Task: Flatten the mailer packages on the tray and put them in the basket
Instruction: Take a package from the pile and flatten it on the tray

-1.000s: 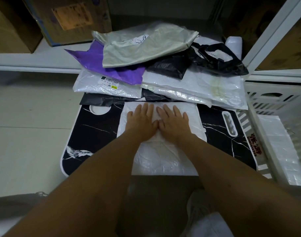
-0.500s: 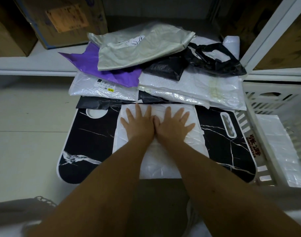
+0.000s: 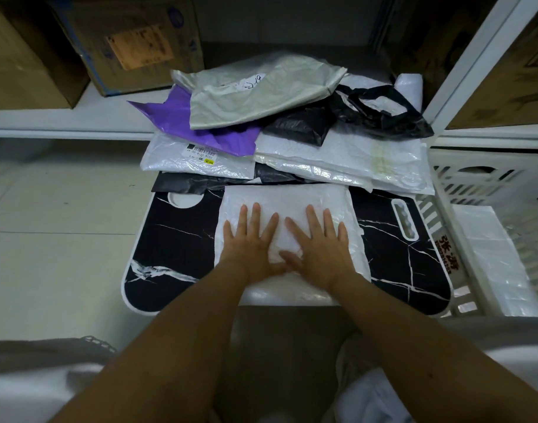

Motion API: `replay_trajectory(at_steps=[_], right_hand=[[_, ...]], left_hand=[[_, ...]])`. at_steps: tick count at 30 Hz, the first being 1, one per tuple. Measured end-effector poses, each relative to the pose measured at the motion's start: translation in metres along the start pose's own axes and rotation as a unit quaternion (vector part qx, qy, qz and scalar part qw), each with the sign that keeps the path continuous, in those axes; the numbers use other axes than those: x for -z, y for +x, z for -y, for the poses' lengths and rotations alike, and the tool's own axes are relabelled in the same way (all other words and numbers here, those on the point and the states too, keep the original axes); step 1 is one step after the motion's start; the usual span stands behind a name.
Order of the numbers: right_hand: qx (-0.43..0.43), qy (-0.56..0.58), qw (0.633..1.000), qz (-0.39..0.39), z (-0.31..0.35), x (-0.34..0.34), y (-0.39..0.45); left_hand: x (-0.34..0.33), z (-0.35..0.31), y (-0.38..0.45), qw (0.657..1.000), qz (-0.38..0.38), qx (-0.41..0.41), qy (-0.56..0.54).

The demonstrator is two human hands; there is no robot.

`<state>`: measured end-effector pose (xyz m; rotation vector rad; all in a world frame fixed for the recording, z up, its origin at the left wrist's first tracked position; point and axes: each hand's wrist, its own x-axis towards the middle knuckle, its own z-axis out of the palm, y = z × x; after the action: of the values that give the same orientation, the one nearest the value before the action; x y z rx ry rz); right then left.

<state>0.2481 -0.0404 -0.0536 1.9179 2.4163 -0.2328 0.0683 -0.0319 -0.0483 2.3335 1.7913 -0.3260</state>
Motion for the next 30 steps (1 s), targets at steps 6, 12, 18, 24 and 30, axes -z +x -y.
replay_trajectory(at_steps=[6,12,18,24,30], right_hand=[[-0.029,-0.017,0.998,0.048,-0.01,0.0,-0.025],[-0.02,-0.035,0.994,0.099,-0.014,0.007,-0.033],[0.004,-0.074,0.987,0.141,-0.023,0.014,-0.038],[0.002,-0.062,0.989,0.134,-0.032,0.013,-0.047],[-0.048,-0.067,0.996,-0.046,-0.026,0.016,-0.039]], left_hand=[[0.005,0.012,-0.015,0.997,0.071,-0.009,-0.003],[0.013,0.021,-0.03,0.989,0.144,-0.017,0.006],[0.021,0.017,-0.03,0.983,0.179,-0.023,0.043],[0.03,0.036,-0.037,0.98,0.166,-0.075,0.08],[0.064,0.045,-0.021,0.985,0.133,-0.083,0.075]])
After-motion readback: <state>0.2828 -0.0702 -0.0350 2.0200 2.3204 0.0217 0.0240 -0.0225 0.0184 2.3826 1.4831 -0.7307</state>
